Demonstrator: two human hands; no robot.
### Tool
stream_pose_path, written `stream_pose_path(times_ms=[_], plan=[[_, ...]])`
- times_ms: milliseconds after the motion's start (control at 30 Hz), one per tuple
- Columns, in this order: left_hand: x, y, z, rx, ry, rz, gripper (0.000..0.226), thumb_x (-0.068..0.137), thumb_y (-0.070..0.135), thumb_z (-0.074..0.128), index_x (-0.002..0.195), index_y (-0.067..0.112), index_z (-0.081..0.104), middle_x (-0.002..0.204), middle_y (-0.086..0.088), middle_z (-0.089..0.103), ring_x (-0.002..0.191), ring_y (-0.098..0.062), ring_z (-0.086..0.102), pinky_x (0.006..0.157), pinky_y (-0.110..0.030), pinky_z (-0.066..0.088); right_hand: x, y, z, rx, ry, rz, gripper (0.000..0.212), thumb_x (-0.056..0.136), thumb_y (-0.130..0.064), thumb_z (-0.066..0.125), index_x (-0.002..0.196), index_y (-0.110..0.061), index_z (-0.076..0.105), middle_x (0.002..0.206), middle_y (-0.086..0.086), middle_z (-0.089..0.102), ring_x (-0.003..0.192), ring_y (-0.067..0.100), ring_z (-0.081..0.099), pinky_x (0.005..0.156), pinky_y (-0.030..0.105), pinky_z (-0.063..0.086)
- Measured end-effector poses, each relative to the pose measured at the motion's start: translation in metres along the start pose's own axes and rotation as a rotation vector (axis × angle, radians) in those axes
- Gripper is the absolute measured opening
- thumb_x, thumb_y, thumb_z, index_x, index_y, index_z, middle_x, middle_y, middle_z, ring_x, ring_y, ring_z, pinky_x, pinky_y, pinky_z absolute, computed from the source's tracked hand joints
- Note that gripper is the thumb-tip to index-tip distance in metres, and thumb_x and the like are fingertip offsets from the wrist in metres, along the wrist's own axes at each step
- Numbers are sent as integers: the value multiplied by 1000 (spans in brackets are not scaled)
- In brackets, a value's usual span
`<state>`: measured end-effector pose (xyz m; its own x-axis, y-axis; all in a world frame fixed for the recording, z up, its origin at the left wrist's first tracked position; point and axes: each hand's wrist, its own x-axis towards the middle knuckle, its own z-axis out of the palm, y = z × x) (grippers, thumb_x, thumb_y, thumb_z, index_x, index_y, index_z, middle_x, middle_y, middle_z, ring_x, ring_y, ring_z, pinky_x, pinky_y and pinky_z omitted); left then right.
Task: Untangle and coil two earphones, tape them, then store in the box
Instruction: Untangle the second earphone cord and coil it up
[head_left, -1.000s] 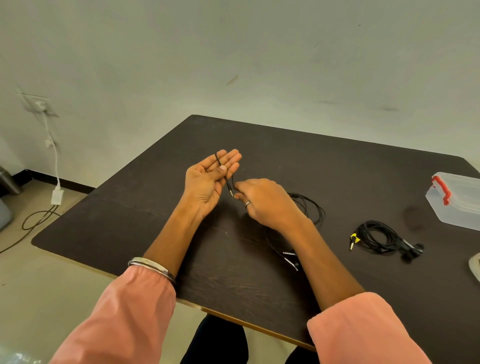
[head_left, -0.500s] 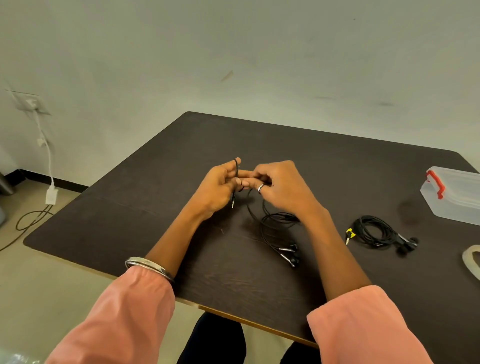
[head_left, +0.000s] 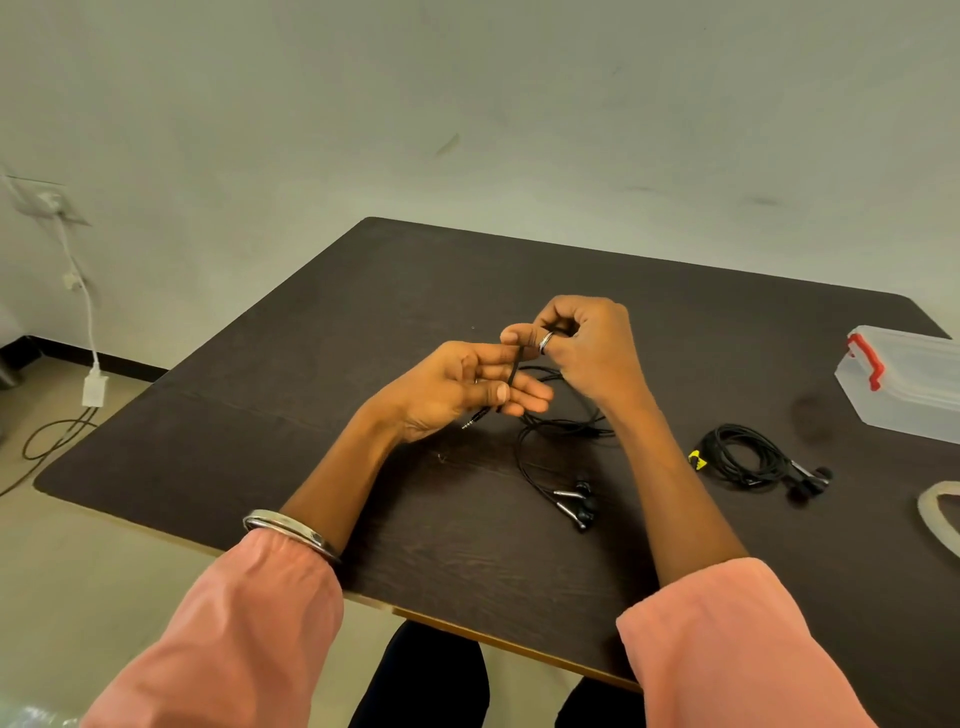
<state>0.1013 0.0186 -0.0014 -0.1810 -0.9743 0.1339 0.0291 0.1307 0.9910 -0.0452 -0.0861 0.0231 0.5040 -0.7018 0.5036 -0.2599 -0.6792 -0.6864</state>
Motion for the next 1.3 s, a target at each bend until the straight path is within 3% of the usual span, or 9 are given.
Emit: stream_pose_path(times_ms=[133, 300, 400, 500, 733, 833, 1033, 1200, 1300], plan=[[-1, 0, -2, -58, -7, 12, 42, 89, -3, 50, 129, 8, 50, 100, -11, 73, 86, -20, 71, 71, -21, 54, 0, 5, 3, 55, 52, 18, 22, 75, -6, 77, 61, -15, 63, 48, -11, 49, 43, 4, 42, 46, 12, 30], [-2, -1, -7, -189, 25, 57, 31, 99, 7, 40, 124, 0, 56, 81, -6, 67, 53, -6, 52, 57, -16, 40, 2, 13, 10, 169, 65, 41, 18, 81, -13, 72, 65, -9, 65, 60, 12, 61, 53, 19, 52, 52, 35, 41], [0, -1, -7, -304, 145, 54, 35, 103, 11, 31, 115, -4, 60, 67, -3, 59, 40, -1, 36, 47, -12, 32, -1, 11, 17, 227, 29, 50, 22, 87, -23, 68, 67, -15, 68, 56, -2, 59, 51, 15, 48, 51, 33, 36], [0, 1, -9, -414, 215, 92, 36, 101, 12, 31, 113, -4, 62, 63, 1, 53, 36, 0, 32, 43, -12, 29, -7, 4, 25, 260, -39, 15, 30, 97, -15, 54, 69, -17, 65, 52, -15, 53, 48, 2, 44, 52, 20, 32], [1, 6, -24, -707, 539, 192, 36, 104, 17, 28, 114, 1, 59, 58, 9, 47, 35, -4, 31, 40, -13, 28, -21, -8, 44, -67, -384, -129, 14, 95, -8, 50, 99, -11, 63, 72, -13, 58, 70, 13, 60, 68, 30, 51], [0, 3, -30, -702, 641, 225, 36, 104, 19, 32, 118, -1, 58, 67, 8, 52, 42, -4, 35, 44, -14, 31, -21, -19, 46, -377, -511, -208, 14, 97, -17, 47, 105, -12, 57, 96, 3, 65, 91, 28, 60, 74, 43, 51], [2, 4, -31, -509, 832, 192, 28, 101, 6, 39, 119, -8, 55, 82, -4, 71, 57, -7, 57, 53, -16, 44, -23, -30, 46, -505, -539, -322, 20, 99, -24, 45, 107, -11, 57, 107, 5, 63, 100, 27, 59, 73, 41, 50], [5, 1, -28, -180, 787, 121, 17, 102, -1, 35, 110, 1, 50, 99, -19, 69, 72, -15, 71, 66, -18, 55, -18, -22, 39, -375, -417, -323, 17, 93, -25, 56, 94, -11, 65, 86, 3, 67, 80, 22, 61, 69, 42, 50], [7, 0, -22, -8, 689, 61, 22, 101, -2, 34, 117, 4, 48, 97, -14, 69, 73, -9, 71, 70, -18, 55, -15, -19, 29, -190, -300, -240, 10, 86, -22, 68, 89, -14, 73, 73, -7, 67, 60, 1, 54, 61, 21, 44]])
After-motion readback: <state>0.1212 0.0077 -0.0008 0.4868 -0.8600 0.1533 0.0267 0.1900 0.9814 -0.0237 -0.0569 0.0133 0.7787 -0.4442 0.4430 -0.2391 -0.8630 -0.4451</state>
